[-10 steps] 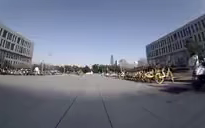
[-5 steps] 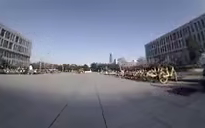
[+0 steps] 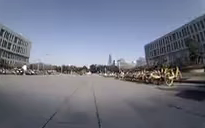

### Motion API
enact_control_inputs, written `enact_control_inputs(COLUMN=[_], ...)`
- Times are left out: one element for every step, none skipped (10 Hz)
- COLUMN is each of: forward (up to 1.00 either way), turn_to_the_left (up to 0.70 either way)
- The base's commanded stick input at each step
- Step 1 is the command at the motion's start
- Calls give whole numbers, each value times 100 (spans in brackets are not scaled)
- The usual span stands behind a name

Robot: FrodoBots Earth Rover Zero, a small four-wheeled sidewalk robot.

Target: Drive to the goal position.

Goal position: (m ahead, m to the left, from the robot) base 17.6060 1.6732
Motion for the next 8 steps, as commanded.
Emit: enact_control_inputs(forward=[100,100,100,100,100,100,100,100], turn_to_the_left=[42,42,42,42,42,42,32,8])
